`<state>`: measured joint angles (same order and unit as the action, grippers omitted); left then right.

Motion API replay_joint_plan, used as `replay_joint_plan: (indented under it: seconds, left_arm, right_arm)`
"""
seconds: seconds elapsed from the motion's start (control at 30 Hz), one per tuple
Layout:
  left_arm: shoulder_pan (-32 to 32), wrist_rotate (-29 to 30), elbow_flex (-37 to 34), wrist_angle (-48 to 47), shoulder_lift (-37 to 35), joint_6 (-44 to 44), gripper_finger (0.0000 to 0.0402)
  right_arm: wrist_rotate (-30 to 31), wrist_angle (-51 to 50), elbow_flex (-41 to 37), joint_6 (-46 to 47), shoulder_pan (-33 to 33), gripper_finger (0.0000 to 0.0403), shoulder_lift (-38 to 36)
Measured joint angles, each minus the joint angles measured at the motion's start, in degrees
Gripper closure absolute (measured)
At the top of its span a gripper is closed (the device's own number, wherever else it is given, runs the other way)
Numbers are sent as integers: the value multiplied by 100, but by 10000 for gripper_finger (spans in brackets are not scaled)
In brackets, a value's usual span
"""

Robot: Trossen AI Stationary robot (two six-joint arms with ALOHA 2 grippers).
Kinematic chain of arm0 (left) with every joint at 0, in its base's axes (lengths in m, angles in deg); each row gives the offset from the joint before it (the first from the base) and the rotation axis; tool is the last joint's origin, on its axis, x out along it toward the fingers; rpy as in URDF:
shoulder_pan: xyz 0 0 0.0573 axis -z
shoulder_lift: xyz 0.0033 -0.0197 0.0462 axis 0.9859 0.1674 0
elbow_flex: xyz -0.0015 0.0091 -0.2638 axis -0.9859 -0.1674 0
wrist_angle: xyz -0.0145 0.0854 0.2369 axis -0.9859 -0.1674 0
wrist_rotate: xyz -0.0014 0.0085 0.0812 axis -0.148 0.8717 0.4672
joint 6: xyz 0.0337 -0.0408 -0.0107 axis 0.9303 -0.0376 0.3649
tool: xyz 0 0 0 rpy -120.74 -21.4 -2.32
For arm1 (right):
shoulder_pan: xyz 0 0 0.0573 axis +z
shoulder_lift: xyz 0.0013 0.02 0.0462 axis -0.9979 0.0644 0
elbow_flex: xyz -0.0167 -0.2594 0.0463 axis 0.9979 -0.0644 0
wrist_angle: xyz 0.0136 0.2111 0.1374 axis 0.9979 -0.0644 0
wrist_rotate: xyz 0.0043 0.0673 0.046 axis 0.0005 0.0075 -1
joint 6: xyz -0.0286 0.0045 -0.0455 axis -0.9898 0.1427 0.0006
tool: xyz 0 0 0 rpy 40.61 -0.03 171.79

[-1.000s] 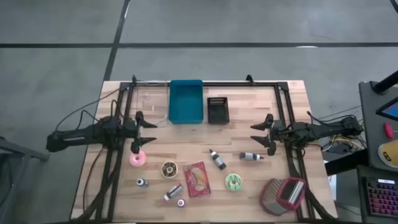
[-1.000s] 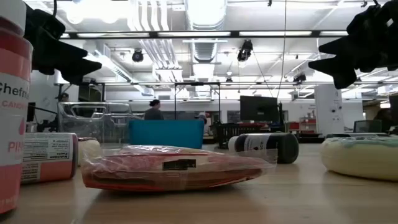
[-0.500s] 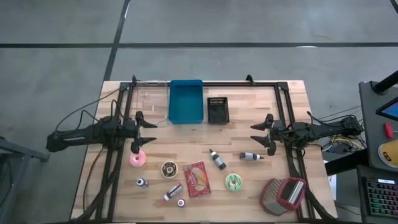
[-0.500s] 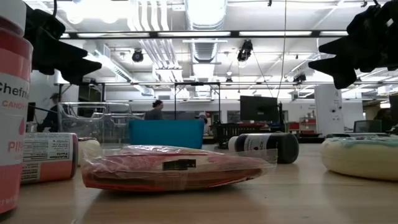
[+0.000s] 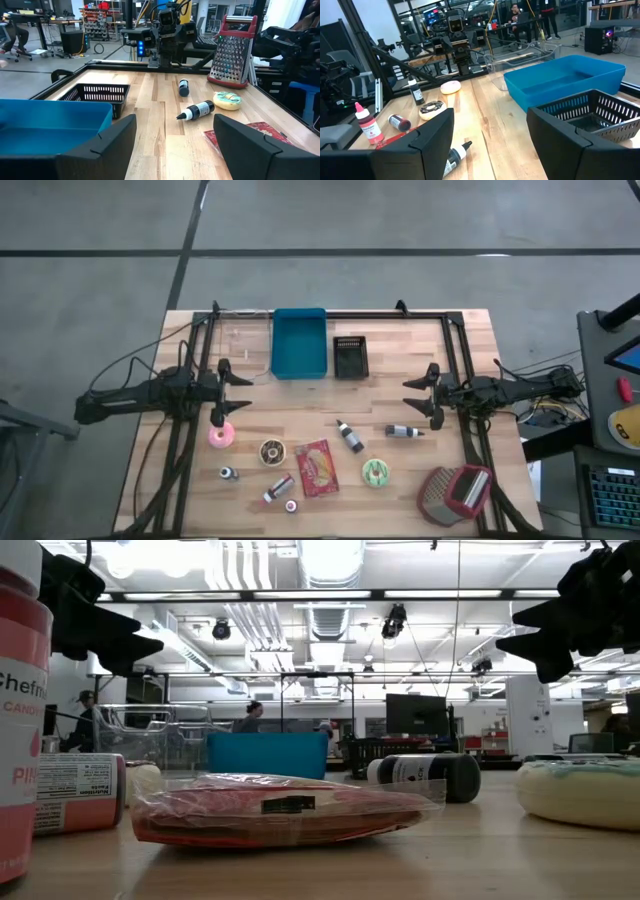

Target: Pick & Place Food Item

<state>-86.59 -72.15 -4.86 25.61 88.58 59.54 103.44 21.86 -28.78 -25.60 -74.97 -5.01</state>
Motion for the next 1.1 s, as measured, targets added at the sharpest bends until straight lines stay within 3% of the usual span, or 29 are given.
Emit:
replay_joint_plan:
  seconds: [0.27,0.8,1.1]
  left_arm:
    - [-1,0,0,-1,0,-1,129]
    - [0,7,1,-1,0,1,129]
    - [1,9,2,1,0,1,129]
  right_arm:
    - [257,318,-1,-299,-2,156,0]
    - [303,1266,-4,98,-1,157,69]
    - [106,2120,106,53,2,182,464]
